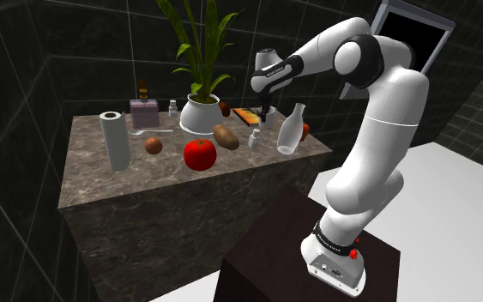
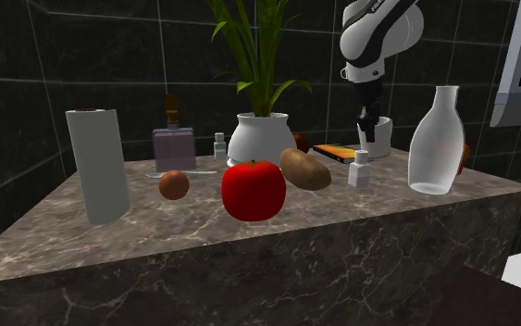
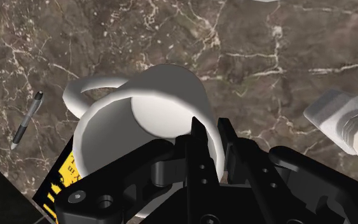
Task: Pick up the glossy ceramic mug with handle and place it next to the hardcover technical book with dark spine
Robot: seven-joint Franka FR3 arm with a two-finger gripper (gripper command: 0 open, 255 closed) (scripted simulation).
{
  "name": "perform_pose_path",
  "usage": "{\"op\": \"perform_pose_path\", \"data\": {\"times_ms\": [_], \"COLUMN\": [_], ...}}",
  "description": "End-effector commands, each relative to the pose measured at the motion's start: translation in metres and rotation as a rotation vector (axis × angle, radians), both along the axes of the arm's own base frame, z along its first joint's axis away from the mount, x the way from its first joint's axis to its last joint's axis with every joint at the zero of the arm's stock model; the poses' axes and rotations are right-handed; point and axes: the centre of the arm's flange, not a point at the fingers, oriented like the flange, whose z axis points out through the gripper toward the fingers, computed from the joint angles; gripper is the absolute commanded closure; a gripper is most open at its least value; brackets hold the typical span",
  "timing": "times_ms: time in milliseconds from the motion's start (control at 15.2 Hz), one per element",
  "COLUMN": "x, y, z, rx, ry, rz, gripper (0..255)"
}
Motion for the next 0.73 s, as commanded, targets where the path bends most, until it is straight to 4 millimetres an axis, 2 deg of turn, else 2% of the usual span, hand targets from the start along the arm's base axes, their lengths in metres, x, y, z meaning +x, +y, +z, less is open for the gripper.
{"op": "perform_pose_path", "data": {"times_ms": [0,330,660], "x": [0.001,0.0,0.001], "y": [0.0,0.0,0.0], "z": [-0.011,-0.035,-0.035], "rx": [0.0,0.0,0.0], "ry": [-0.001,-0.001,-0.001], "rz": [0.0,0.0,0.0], "gripper": [255,255,255]}}
